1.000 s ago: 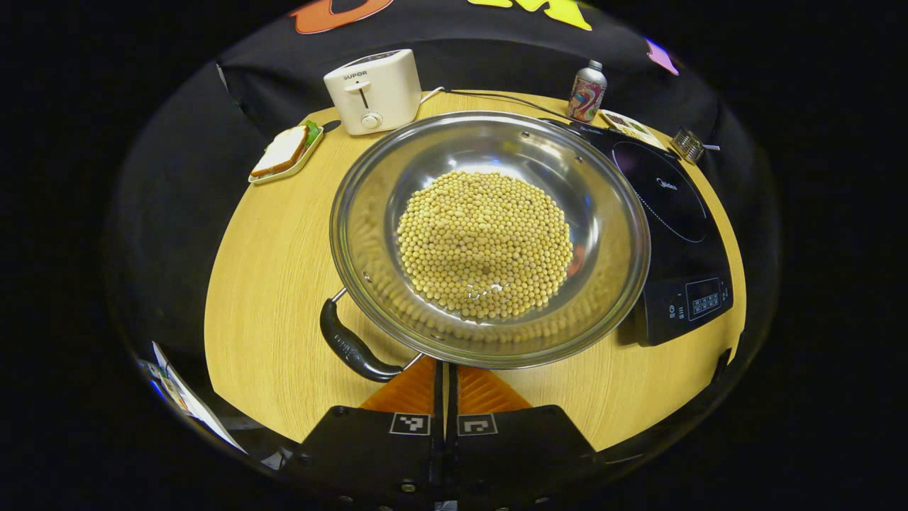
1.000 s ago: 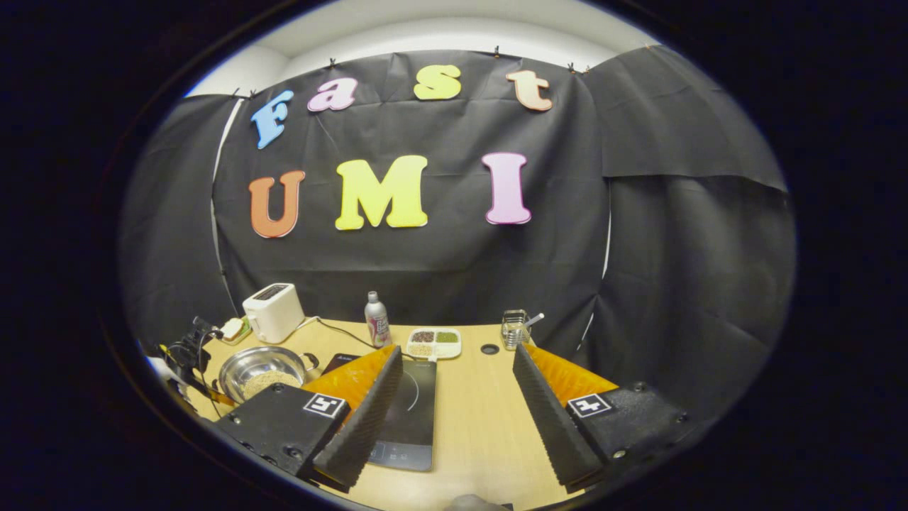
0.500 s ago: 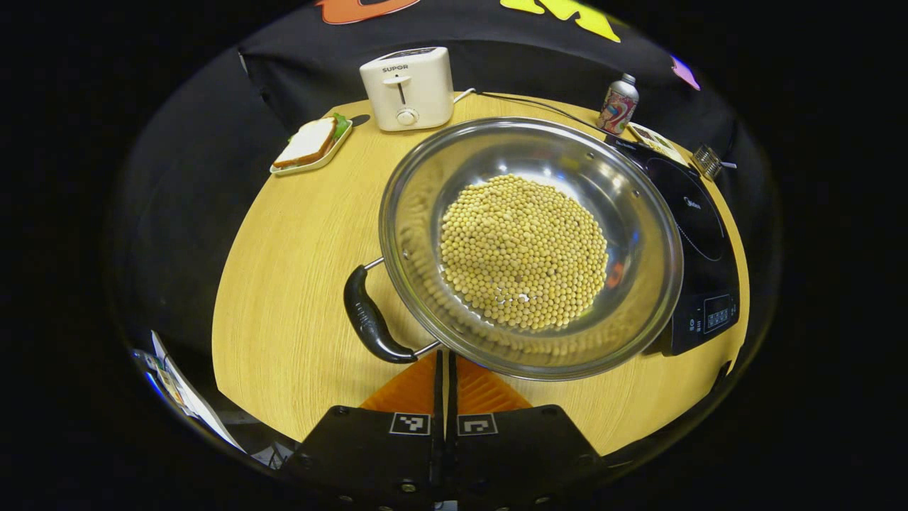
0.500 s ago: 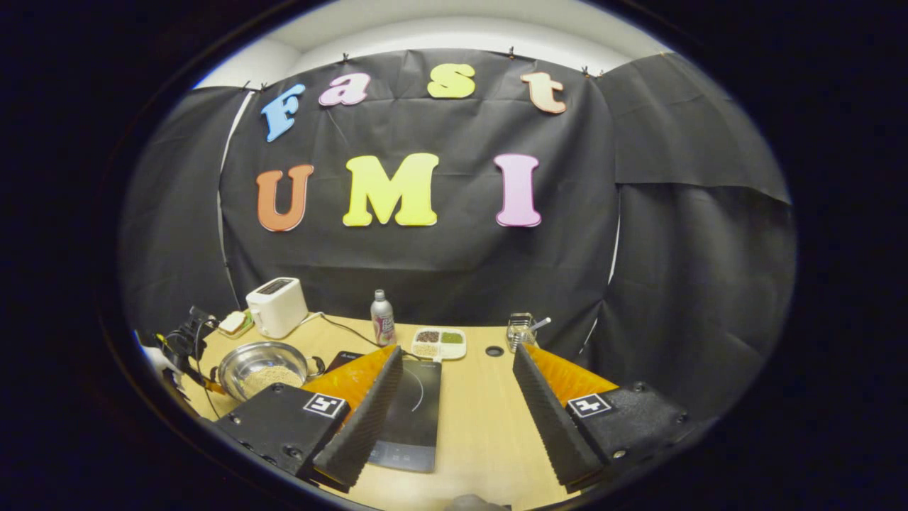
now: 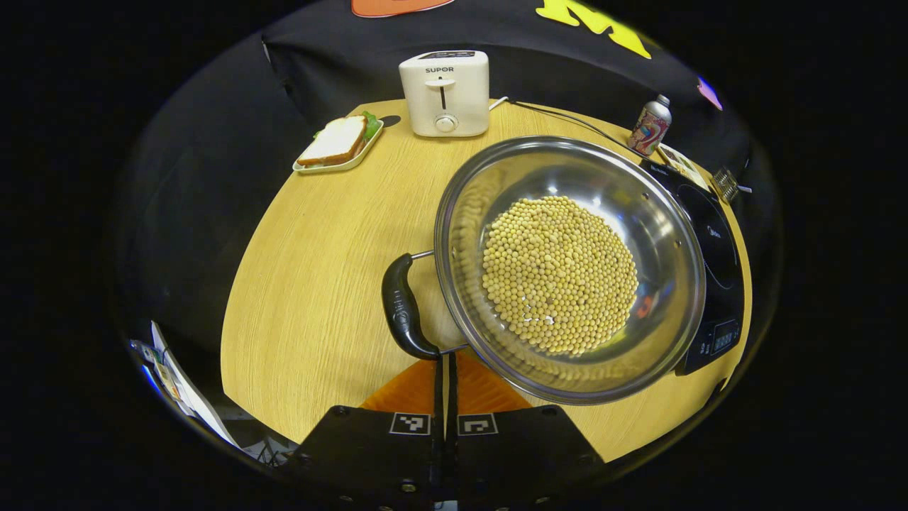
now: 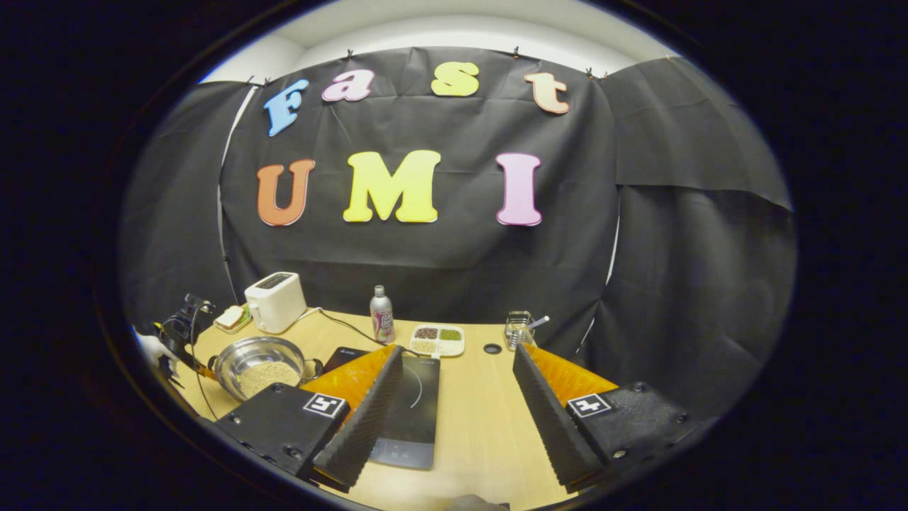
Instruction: First push the handle of the pot to place it horizontally, then grasp the pot with both hands and set it on the induction cooktop.
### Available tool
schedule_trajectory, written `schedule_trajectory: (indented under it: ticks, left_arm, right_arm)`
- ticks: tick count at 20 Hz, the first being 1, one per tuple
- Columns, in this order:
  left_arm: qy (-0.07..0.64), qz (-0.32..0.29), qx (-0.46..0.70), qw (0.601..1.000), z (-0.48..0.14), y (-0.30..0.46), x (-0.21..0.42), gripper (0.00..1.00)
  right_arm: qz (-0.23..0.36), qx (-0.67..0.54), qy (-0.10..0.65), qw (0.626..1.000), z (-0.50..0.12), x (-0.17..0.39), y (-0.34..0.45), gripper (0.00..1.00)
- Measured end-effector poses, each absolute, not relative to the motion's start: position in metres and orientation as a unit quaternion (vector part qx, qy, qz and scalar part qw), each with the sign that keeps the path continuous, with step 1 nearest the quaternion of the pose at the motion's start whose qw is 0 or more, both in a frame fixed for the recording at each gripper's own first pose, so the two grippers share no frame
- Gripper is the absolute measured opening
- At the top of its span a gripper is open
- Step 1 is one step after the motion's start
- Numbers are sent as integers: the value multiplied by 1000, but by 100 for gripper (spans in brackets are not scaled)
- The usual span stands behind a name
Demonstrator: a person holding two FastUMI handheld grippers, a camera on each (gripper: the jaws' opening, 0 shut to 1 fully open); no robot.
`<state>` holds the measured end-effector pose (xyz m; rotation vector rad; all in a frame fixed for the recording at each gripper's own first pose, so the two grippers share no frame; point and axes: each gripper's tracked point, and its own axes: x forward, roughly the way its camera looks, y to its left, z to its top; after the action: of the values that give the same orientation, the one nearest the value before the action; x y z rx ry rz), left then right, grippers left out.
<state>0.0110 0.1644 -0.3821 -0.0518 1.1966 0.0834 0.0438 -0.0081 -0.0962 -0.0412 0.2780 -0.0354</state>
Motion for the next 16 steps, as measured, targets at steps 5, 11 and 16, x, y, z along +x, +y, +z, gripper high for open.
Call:
schedule_trajectory:
  ticks: [5, 11, 16]
  left_arm:
    - [560, 42, -24, 827, -383, 174, 22, 0]
    - [559, 47, -38, 827, -382, 183, 33, 0]
    - [562, 53, -35, 825, -380, 194, 41, 0]
  right_arm:
    - [-24, -22, 138, 990, -96, 39, -10, 96]
    - [-22, -24, 141, 989, -97, 36, -5, 97]
    - [-26, -24, 145, 989, -98, 36, -2, 96]
